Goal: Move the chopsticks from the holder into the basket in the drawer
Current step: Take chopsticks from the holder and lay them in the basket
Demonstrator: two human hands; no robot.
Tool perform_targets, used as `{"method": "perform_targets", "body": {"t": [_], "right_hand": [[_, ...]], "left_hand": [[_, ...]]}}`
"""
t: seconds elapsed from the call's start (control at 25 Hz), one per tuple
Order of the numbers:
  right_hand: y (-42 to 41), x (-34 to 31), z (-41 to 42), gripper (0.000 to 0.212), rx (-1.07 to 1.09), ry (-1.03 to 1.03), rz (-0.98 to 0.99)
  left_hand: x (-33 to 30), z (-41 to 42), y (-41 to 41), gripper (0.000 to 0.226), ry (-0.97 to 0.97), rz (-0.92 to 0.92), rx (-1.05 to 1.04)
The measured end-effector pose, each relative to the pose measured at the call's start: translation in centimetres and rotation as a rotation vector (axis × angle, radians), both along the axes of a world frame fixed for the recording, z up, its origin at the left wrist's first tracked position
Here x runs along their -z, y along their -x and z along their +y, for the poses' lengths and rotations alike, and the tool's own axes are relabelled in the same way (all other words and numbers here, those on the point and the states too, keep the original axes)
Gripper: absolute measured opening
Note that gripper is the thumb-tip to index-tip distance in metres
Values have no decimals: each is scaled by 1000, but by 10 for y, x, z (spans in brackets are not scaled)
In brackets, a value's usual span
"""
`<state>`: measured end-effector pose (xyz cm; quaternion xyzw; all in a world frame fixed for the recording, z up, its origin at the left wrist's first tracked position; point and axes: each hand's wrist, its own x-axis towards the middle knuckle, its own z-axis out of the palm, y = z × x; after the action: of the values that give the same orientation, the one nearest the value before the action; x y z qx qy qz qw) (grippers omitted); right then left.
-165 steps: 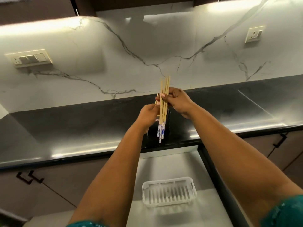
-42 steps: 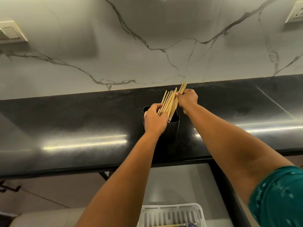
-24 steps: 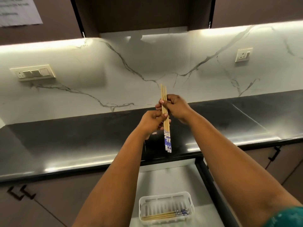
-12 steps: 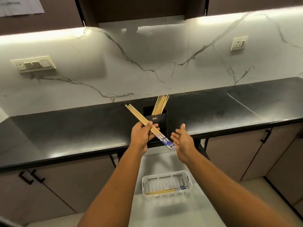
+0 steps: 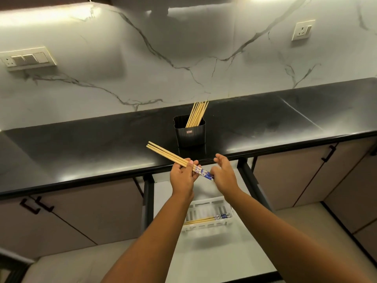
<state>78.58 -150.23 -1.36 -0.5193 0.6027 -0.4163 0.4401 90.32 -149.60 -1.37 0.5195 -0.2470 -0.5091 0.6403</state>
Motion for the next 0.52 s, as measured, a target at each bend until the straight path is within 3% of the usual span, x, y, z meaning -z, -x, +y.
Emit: {"method": "perform_targets", "body": {"t": [0.12,0.2,0.36,0.52], "right_hand": [[-6,21,5,71,-358,295,701],[-13,43,7,66,-410,313,956],[-11,81,2,46,-464,313,1015],[11,108,-17,27,-600,322,1098]], "left_hand": [[24,2,15,20,-145,-51,-33],[43,2,27,22,-283,-99,-31],[72,-4,24,19,-445,23,-65],[89,-18,-23,18,-455,268,-191]]}}
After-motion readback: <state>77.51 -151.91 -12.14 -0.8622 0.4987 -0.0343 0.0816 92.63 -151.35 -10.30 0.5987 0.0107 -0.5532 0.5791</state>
